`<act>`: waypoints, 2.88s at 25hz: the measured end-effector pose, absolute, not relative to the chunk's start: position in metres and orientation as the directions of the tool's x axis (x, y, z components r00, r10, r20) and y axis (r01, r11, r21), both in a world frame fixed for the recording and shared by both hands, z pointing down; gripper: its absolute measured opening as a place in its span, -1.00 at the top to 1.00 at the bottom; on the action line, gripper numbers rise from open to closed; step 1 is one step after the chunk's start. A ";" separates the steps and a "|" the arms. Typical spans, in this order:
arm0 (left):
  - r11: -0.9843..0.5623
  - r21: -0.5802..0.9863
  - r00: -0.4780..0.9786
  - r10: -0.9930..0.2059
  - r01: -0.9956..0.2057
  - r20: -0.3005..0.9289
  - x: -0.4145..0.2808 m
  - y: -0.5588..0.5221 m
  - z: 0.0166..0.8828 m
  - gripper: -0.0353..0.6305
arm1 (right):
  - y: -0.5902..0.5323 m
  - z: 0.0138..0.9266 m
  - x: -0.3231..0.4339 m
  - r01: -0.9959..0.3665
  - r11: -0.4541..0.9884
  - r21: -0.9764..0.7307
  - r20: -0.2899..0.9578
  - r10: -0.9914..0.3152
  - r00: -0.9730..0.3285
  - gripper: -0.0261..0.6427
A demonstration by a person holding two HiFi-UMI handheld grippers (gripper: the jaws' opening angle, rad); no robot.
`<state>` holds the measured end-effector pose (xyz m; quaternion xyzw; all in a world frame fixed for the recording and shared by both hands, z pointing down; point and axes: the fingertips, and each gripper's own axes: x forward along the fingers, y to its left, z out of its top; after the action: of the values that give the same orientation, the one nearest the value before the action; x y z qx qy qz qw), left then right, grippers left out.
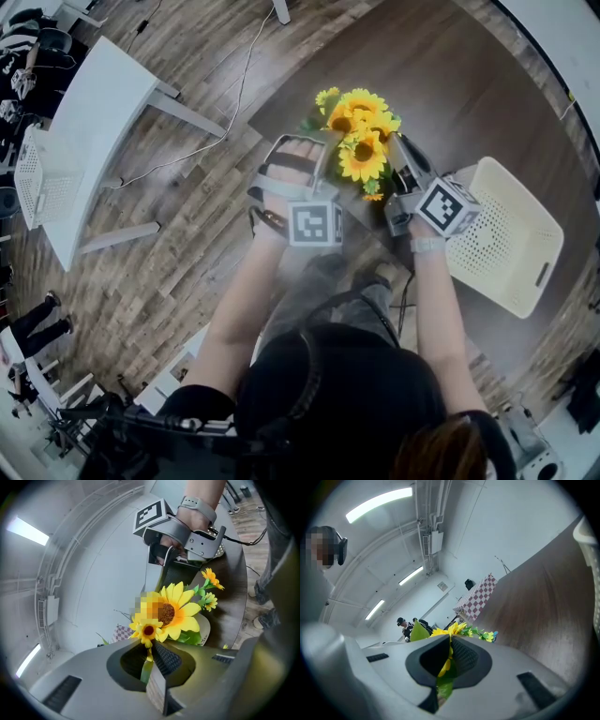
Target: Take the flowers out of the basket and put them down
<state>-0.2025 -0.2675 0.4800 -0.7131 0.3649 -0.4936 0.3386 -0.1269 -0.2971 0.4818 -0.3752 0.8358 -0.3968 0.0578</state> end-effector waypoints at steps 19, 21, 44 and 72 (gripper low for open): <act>-0.501 -0.847 0.241 -0.856 -0.177 0.457 -0.206 -0.265 0.486 0.77 | -0.300 0.485 -0.128 -0.612 0.404 -0.680 0.219 -0.685 -0.695 0.90; -0.500 -0.847 0.240 -0.857 -0.178 0.456 -0.207 -0.264 0.485 0.77 | -0.300 0.485 -0.127 -0.622 0.398 -0.674 0.225 -0.691 -0.687 0.89; -0.480 -0.855 0.254 -0.867 -0.197 0.429 -0.208 -0.242 0.477 0.65 | -0.288 0.477 -0.114 -0.679 0.371 -0.634 0.208 -0.763 -0.612 0.55; -0.449 -0.872 0.306 -0.872 -0.194 0.381 -0.178 -0.178 0.458 0.88 | -0.194 0.445 -0.140 -0.611 0.569 -0.551 0.139 -0.659 -0.739 0.92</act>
<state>-0.1785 -0.1776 0.4580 -0.7178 0.3713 -0.4575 0.3709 -0.1396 -0.1936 0.4447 -0.3588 0.8847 -0.2947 0.0410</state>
